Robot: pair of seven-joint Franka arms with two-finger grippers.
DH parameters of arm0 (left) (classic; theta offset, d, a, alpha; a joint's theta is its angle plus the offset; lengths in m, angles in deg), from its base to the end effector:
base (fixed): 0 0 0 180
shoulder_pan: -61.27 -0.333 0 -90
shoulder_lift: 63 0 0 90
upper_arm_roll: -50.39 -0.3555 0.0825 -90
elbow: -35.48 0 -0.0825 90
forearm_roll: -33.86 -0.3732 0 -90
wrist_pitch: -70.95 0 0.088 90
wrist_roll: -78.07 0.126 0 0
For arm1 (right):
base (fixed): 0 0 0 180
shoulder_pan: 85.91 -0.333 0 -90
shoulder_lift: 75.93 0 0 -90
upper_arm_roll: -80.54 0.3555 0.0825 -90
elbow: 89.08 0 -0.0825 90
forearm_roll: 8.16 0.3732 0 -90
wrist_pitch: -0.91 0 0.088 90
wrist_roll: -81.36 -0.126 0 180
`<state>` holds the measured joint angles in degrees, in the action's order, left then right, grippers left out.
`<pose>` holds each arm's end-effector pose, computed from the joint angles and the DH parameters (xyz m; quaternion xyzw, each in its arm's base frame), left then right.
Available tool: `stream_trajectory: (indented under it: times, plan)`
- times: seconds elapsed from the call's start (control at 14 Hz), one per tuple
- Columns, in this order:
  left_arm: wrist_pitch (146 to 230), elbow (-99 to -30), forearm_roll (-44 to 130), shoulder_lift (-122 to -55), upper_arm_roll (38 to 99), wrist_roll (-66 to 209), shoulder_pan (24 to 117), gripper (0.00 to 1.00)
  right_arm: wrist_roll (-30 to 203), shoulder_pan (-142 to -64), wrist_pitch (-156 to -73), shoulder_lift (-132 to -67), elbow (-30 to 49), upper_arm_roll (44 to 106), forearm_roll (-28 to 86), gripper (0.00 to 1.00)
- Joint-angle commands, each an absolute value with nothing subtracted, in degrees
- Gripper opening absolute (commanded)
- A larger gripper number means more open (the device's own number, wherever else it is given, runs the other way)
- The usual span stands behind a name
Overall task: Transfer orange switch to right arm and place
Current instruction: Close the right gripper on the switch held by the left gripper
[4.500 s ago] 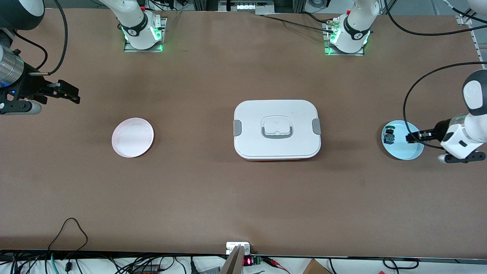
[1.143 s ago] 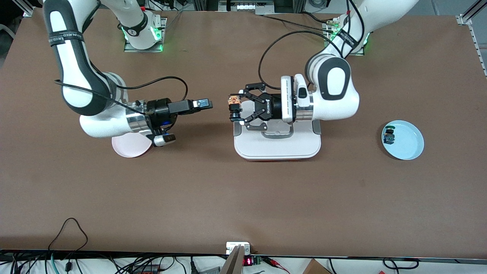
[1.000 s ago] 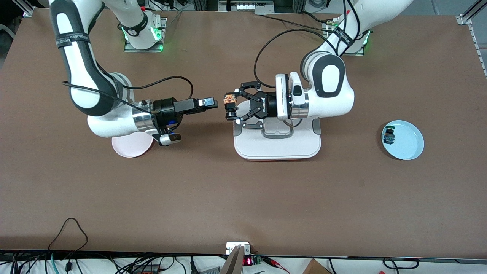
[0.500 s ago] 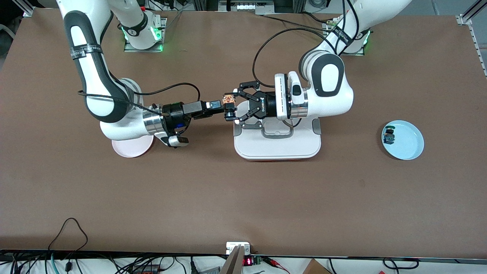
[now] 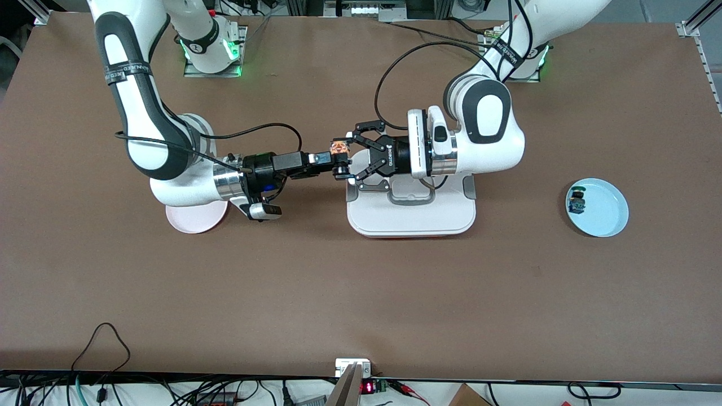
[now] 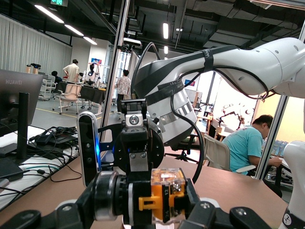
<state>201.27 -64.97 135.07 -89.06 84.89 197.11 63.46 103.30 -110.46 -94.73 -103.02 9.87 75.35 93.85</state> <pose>0.5722 -0.4004 0.4349 0.5760 -0.4271 0.4612 0.5226 0.5998 0.3426 0.4163 -0.6809 0.0385 0.1462 0.7166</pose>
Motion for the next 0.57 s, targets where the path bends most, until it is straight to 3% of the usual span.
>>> stream_trajectory:
  times: [0.0,0.29,0.5]
  plan:
    - [201.64,-64.54,137.05,-88.84,84.84,198.83,63.64,0.00,104.04,-111.66,-96.64,-102.65,9.71,75.09,95.28,0.97]
    - [201.64,-64.54,137.05,-88.84,84.84,198.75,63.55,0.00,104.04,-112.18,-97.00,-102.56,9.79,75.09,96.25,0.94]
    - [201.56,-64.54,137.13,-88.75,84.93,198.75,63.55,0.00,104.04,-112.10,-96.91,-102.56,9.79,75.09,96.34,0.83]
